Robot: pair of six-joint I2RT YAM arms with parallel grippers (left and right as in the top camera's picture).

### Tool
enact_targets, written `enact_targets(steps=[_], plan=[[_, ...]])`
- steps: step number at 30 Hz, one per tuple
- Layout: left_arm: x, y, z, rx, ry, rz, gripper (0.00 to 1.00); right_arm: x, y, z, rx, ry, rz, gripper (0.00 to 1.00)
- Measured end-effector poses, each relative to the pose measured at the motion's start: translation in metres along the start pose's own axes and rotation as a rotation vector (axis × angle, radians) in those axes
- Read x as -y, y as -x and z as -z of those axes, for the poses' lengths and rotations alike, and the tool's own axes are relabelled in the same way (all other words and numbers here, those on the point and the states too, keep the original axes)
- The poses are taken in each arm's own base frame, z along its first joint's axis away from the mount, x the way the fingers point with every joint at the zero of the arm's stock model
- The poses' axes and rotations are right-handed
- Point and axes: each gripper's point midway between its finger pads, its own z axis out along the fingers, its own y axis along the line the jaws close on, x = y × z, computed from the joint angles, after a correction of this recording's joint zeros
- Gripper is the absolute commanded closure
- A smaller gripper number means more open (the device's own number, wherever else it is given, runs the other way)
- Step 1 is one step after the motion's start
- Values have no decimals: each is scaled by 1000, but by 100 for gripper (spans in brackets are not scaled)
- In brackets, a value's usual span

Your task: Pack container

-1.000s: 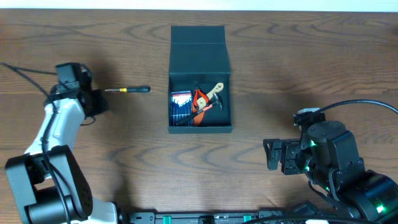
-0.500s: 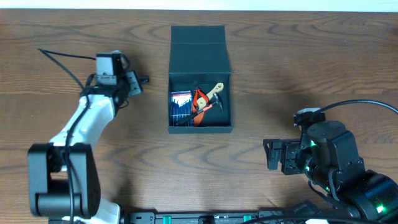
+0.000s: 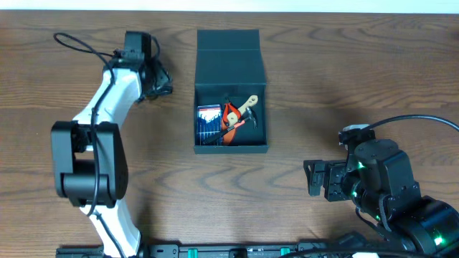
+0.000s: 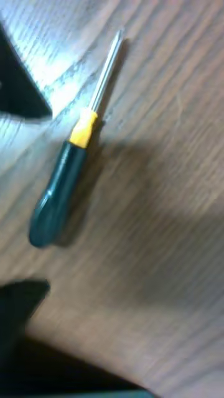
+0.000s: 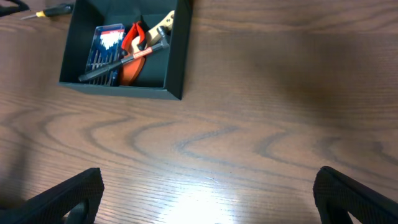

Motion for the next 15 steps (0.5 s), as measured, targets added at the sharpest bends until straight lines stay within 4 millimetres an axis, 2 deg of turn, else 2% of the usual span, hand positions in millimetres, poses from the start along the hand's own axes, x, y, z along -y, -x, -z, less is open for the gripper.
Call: enact_targets(steps=[6,15], plan=[[20,7,-2,42,-40,173,2,0,0,0,0,0,0,1],[31,12,0,70,-80,250,1,0,0,0,0,0,0,1]])
